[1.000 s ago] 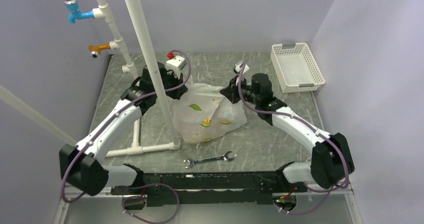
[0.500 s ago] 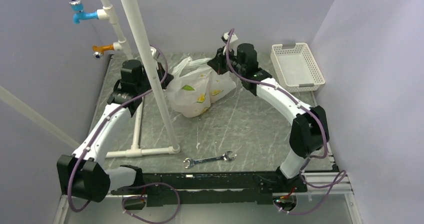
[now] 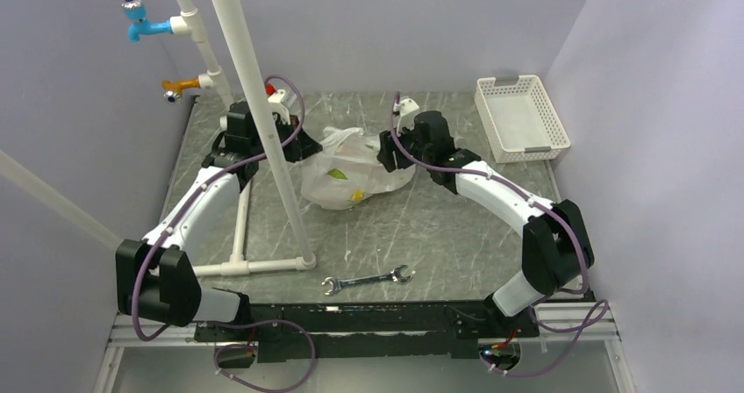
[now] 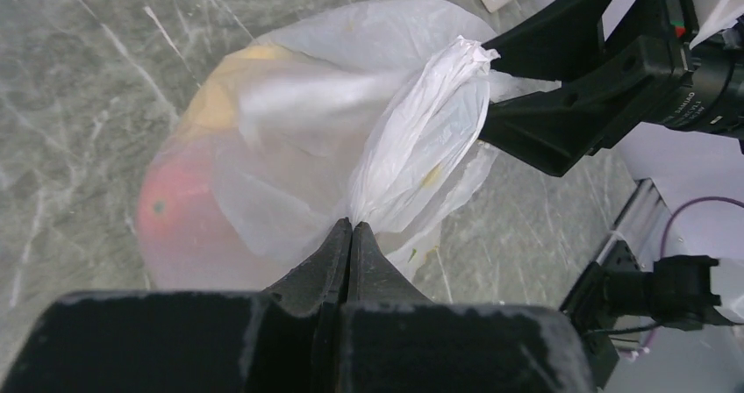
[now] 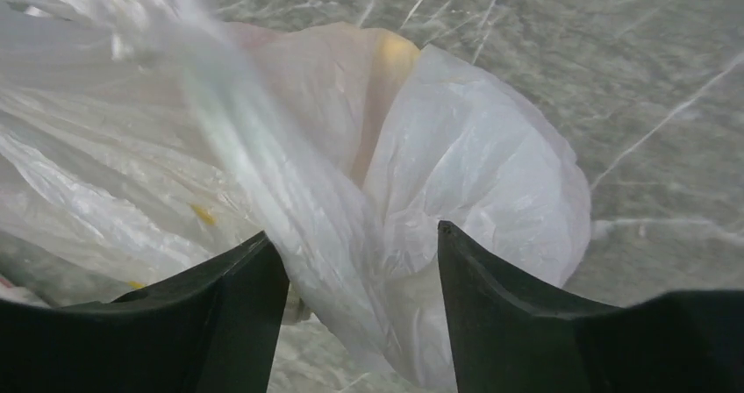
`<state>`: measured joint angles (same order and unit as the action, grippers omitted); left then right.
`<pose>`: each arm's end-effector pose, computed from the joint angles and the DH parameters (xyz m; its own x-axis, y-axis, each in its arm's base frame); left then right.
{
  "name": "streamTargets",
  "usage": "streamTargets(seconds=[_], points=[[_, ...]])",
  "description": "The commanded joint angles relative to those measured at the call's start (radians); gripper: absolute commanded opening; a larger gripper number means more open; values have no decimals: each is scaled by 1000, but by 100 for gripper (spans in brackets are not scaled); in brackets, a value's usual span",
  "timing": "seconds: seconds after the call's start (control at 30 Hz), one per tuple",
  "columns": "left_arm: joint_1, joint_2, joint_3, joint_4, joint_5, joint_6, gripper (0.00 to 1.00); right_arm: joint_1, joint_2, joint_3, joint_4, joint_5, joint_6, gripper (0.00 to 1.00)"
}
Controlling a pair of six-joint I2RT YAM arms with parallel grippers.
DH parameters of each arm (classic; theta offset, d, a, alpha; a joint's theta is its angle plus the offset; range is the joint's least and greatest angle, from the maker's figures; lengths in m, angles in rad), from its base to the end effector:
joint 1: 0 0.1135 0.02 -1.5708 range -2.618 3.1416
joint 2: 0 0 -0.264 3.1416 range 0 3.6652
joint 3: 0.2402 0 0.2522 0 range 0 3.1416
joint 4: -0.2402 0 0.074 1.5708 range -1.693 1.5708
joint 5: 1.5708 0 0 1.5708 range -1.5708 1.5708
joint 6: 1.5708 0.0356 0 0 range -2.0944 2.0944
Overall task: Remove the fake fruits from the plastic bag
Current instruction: Untie the plastic bag at the center of the board.
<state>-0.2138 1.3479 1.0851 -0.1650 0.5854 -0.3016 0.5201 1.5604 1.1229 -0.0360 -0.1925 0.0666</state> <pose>0.2969 -0.0846 0.3223 -0.5856 -0.1262 -0.8007 0.5176 0.7020 -0.4892 0.3103 0.1856 0.2784 -0.4371 -0.1751 -0.8822 -0.6078 0.7805 0.1463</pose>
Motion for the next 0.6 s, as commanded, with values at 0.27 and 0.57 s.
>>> streamTargets(seconds=[0.27,0.57], points=[[-15,15,54,4,60,7,0,105,43,272,-150,274,-118,90],[-34,-23,50,-14,6,40,0,114,105,317,-125,58,-144,74]])
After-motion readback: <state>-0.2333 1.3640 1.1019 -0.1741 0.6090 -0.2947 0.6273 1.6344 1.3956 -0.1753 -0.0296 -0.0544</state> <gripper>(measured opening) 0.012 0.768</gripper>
